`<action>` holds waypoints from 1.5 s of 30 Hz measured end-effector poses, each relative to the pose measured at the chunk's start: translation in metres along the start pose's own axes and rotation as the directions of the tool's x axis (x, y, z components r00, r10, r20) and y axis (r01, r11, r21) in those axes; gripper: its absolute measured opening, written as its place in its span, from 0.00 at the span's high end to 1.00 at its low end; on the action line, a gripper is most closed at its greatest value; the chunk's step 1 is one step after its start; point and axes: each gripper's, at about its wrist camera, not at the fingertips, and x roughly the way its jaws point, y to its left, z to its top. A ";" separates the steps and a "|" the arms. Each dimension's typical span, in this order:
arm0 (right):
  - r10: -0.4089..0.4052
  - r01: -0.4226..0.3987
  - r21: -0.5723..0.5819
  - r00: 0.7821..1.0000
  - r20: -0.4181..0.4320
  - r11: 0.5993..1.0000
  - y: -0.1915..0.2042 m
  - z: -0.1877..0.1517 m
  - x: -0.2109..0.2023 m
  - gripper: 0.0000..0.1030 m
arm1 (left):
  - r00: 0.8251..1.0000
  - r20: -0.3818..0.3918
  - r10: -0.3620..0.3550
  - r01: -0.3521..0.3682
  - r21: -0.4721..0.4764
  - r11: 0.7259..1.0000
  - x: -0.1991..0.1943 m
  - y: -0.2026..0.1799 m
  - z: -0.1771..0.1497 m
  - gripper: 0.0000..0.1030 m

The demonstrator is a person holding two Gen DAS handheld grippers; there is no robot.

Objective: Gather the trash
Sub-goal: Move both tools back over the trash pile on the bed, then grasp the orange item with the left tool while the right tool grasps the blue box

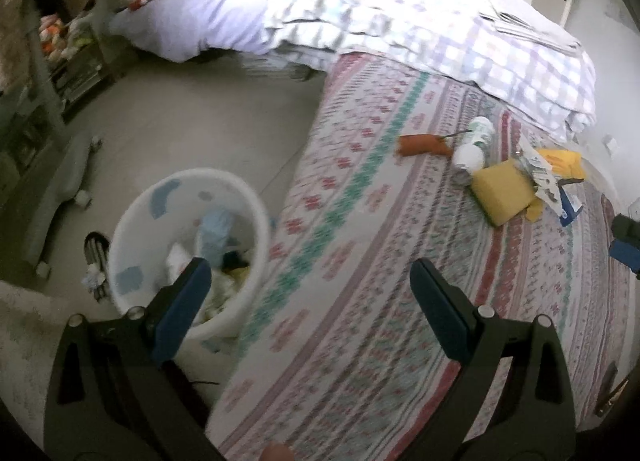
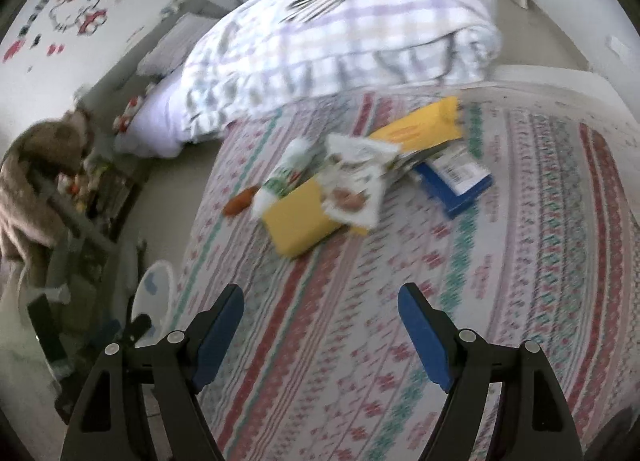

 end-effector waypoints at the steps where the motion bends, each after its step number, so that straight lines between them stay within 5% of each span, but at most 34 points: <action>1: 0.001 -0.001 0.022 1.000 -0.001 1.000 -0.007 0.006 0.000 0.22 | 1.000 -0.002 -0.005 0.005 0.014 1.000 0.005 -0.009 0.005 0.04; 15: -0.099 0.100 0.196 0.995 -0.013 0.976 -0.099 0.055 0.016 0.22 | 1.000 -0.023 -0.005 0.009 0.202 0.979 0.075 -0.075 0.066 0.04; 20: -0.101 0.108 0.188 0.994 -0.049 0.976 -0.115 0.061 0.032 0.22 | 1.000 -0.027 -0.012 0.019 0.291 0.957 0.096 -0.091 0.082 0.13; 26: -0.109 0.119 0.209 0.992 -0.061 0.971 -0.118 0.066 0.053 0.22 | 0.993 -0.048 -0.105 0.115 0.327 0.938 0.109 -0.099 0.093 0.22; 35: -0.205 0.207 0.017 0.977 -0.052 0.978 -0.097 0.072 0.081 0.21 | 0.977 -0.090 -0.191 0.211 0.375 0.903 0.119 -0.111 0.085 0.61; 37: -0.195 0.196 0.001 0.979 -0.053 0.981 -0.095 0.073 0.084 0.21 | 0.973 -0.086 -0.214 0.230 0.354 0.906 0.117 -0.110 0.084 0.76; 45: -0.131 0.129 -0.040 0.990 -0.047 0.991 -0.086 0.073 0.086 0.22 | 0.971 -0.081 -0.226 0.240 0.306 0.921 0.107 -0.103 0.076 0.87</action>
